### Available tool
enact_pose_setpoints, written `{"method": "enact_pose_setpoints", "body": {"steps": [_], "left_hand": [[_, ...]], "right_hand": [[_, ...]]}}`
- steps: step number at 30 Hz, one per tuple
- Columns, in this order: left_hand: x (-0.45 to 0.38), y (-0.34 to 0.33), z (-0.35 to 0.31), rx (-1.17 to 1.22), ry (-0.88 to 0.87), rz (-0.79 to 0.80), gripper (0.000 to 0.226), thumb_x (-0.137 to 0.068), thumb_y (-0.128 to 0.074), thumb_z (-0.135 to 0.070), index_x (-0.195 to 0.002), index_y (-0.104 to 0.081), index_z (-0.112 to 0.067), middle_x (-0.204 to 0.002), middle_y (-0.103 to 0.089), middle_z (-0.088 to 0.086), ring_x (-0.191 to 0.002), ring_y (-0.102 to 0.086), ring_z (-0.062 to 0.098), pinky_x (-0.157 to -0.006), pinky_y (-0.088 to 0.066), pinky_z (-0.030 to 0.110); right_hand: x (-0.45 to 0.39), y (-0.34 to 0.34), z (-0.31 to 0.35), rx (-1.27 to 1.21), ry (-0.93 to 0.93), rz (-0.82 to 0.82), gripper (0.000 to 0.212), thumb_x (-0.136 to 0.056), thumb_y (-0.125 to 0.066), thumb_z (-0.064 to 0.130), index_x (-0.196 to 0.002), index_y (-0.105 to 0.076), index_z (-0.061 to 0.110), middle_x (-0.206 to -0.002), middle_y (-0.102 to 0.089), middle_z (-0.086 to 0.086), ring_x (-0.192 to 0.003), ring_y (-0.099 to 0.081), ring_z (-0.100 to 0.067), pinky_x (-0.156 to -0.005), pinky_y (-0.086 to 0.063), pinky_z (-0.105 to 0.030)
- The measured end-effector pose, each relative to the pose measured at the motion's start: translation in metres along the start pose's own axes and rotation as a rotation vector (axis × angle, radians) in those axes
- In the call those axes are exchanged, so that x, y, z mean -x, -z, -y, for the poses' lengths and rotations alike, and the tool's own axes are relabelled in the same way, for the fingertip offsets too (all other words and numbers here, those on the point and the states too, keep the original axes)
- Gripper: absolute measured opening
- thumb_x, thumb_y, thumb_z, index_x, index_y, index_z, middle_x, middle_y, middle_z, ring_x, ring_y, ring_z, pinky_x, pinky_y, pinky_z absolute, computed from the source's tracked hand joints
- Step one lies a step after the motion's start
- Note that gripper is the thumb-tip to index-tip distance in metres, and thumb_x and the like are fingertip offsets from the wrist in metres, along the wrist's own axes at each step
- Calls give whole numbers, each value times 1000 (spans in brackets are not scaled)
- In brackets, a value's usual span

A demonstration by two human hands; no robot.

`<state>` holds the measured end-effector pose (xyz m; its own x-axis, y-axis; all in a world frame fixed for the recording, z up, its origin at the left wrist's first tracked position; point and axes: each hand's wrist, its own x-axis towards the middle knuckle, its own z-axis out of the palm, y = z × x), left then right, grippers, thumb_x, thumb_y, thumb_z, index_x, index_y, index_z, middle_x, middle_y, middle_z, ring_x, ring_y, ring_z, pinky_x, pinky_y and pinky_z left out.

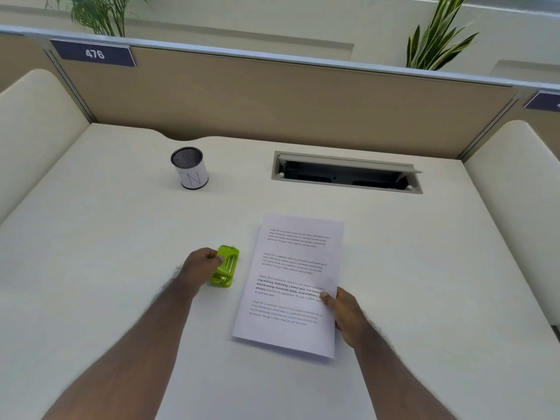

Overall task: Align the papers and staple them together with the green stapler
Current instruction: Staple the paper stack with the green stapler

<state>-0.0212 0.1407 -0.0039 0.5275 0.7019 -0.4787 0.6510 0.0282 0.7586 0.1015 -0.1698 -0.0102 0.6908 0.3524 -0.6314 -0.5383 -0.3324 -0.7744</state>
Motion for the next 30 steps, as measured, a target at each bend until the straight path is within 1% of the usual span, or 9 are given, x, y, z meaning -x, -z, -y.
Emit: {"method": "enact_pose_setpoints", "body": {"steps": [4,5,9,14,18,20,27,29,30], "left_hand": [[6,-4,-9,135,32,129,6,-92,-61,-8,-94,-65,-4,-93,-61,17,-87,-57,25,-91,-52,47],[8,-5,-10,186,48,158,6,-92,-60,-7,-94,-64,-3,-94,-61,18,-87,-58,26,-90,-53,47],[15,-10,-10,281,55,218,6,-94,-57,-8,-95,-62,-4,-94,-62,17,-80,-61,23,-73,-55,33],[15,-13,-6,325,72,234,8,-95,-56,-11,-96,-63,-5,-89,-66,11,-75,-63,19,-66,-53,29],[15,-18,-4,332,67,245,8,-95,-57,-11,-97,-63,-6,-88,-66,9,-77,-63,20,-76,-55,33],[16,-21,-4,327,61,254,7,-95,-58,-11,-95,-63,-6,-87,-65,9,-77,-62,20,-79,-54,35],[16,-33,-7,299,36,229,5,-93,-60,-11,-89,-63,-9,-89,-64,12,-72,-60,19,-70,-52,31],[14,-35,-7,304,40,224,2,-91,-63,-9,-89,-64,-10,-92,-64,14,-73,-60,21,-72,-53,34],[14,-35,-7,316,44,219,6,-89,-66,-8,-94,-64,-9,-95,-64,16,-75,-61,23,-75,-54,37]], "right_hand": [[-1,-3,-2,-24,12,19,24,-97,-55,12,-119,-65,16,-117,-72,-8,-107,-68,-29,-82,-58,-40],[-1,-4,-2,-23,12,19,24,-97,-56,11,-118,-66,17,-117,-73,-7,-105,-69,-28,-80,-58,-39],[-1,-6,0,-15,9,9,19,-96,-57,12,-108,-69,21,-111,-75,-4,-93,-71,-20,-71,-57,-33],[-1,-5,-1,-10,15,-8,18,-96,-58,12,-106,-69,22,-110,-74,-4,-94,-70,-23,-78,-57,-37],[-2,-7,-2,3,51,-1,19,-96,-58,9,-108,-69,19,-110,-74,-6,-95,-70,-25,-91,-56,-48],[-2,-8,-2,15,64,-2,20,-96,-58,9,-110,-69,17,-110,-74,-6,-96,-70,-25,-93,-55,-49],[-4,-7,0,50,52,0,22,-96,-57,9,-116,-67,13,-116,-72,-11,-109,-67,-33,-97,-52,-55],[-4,-7,1,63,52,5,21,-96,-57,9,-114,-67,15,-116,-72,-10,-108,-68,-33,-96,-53,-54],[-4,-7,2,74,53,8,21,-96,-57,10,-114,-67,15,-116,-72,-10,-107,-68,-32,-96,-53,-53]]}}
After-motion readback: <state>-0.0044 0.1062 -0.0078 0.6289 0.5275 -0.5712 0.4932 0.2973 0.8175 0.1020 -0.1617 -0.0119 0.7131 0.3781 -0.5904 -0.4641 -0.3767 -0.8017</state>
